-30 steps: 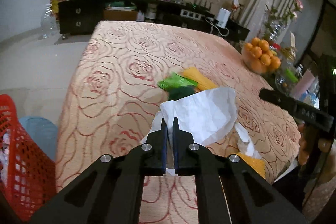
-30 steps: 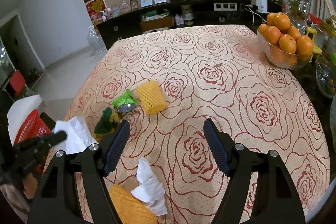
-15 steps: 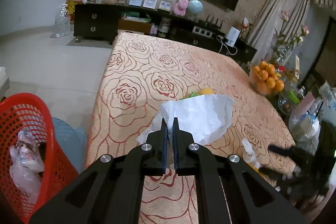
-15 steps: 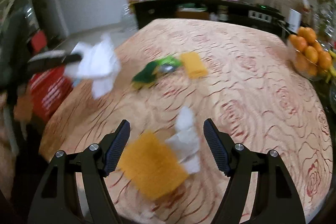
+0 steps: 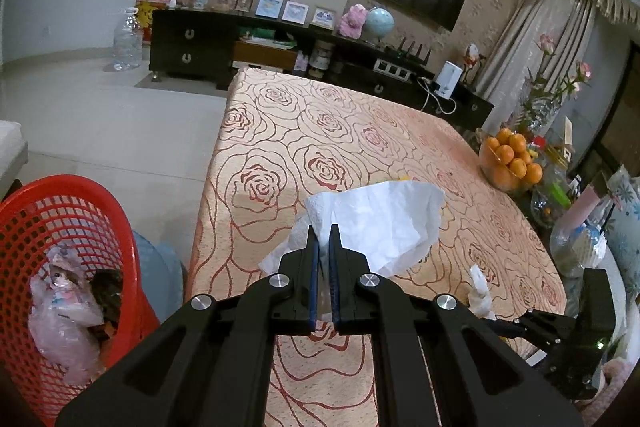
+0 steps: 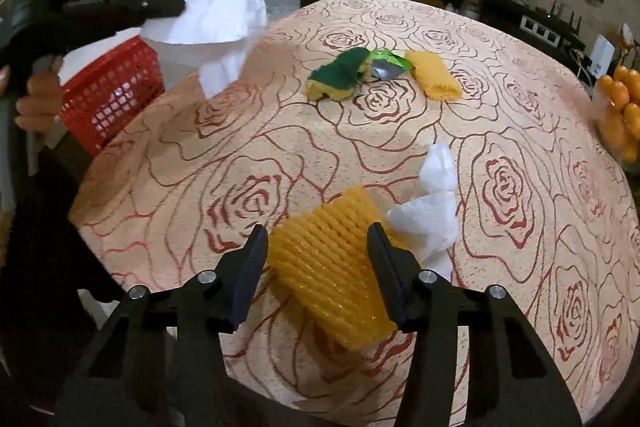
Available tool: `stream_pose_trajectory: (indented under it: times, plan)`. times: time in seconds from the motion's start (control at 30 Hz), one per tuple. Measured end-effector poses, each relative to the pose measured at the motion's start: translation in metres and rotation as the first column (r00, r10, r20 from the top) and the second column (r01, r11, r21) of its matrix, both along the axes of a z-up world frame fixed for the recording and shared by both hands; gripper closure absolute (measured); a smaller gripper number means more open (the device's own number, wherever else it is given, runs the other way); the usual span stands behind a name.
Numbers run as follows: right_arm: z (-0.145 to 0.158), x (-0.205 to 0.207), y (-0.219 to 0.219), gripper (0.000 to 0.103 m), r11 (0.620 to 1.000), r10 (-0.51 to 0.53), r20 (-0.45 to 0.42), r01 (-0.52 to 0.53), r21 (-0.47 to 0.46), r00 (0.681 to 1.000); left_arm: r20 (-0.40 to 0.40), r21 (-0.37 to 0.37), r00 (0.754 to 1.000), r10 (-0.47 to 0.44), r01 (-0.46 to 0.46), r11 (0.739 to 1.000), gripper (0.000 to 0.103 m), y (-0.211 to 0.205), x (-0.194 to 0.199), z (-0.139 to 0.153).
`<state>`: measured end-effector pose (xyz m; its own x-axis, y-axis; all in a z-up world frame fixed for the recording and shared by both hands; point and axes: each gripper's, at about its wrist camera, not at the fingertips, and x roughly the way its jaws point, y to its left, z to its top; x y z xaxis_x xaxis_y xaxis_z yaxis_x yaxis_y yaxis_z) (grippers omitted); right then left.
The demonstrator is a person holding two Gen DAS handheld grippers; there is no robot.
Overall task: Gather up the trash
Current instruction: 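Grasp the yellow mesh fruit sleeve with the right gripper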
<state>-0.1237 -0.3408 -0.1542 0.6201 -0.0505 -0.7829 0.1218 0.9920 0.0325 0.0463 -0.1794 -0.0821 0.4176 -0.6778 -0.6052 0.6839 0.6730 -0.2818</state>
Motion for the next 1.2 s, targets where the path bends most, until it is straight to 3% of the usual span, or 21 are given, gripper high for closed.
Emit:
stream_pose_trajectory:
  times: [0.43, 0.53, 0.6, 0.67, 0.97, 1.2]
  plan:
    - [-0.005, 0.023, -0.023, 0.058, 0.993, -0.089, 0.027, 0.090, -0.070, 0.996, 0.011, -0.003, 1.000, 0.009, -0.009, 1.000, 0.098, 0.006, 0.001, 0.003]
    - [-0.004, 0.024, -0.026, 0.053, 0.995, -0.089, 0.025, 0.090, -0.038, 0.996, 0.011, -0.004, 1.000, 0.009, -0.009, 1.000, 0.098, 0.006, 0.001, 0.003]
    - [-0.004, 0.021, -0.023, 0.043, 0.996, -0.078, 0.024, 0.079, -0.032, 0.997, 0.010, -0.004, 1.000, 0.010, -0.010, 1.000, 0.098, 0.006, 0.001, 0.003]
    - [-0.006, 0.019, -0.021, 0.040, 0.996, -0.076, 0.020, 0.076, -0.045, 0.997, 0.008, -0.007, 1.000, 0.010, -0.010, 1.000, 0.098, 0.006, 0.001, 0.003]
    - [-0.009, 0.019, -0.031, 0.040, 0.990, -0.129, 0.025, 0.130, -0.053, 0.991, 0.011, -0.005, 1.000, 0.001, -0.001, 1.000, 0.098, 0.006, -0.003, 0.005]
    - [-0.007, 0.018, -0.041, 0.063, 0.982, -0.179, 0.036, 0.181, -0.045, 0.983, 0.010, -0.010, 1.000, 0.004, -0.004, 1.000, 0.098, 0.005, -0.005, 0.007]
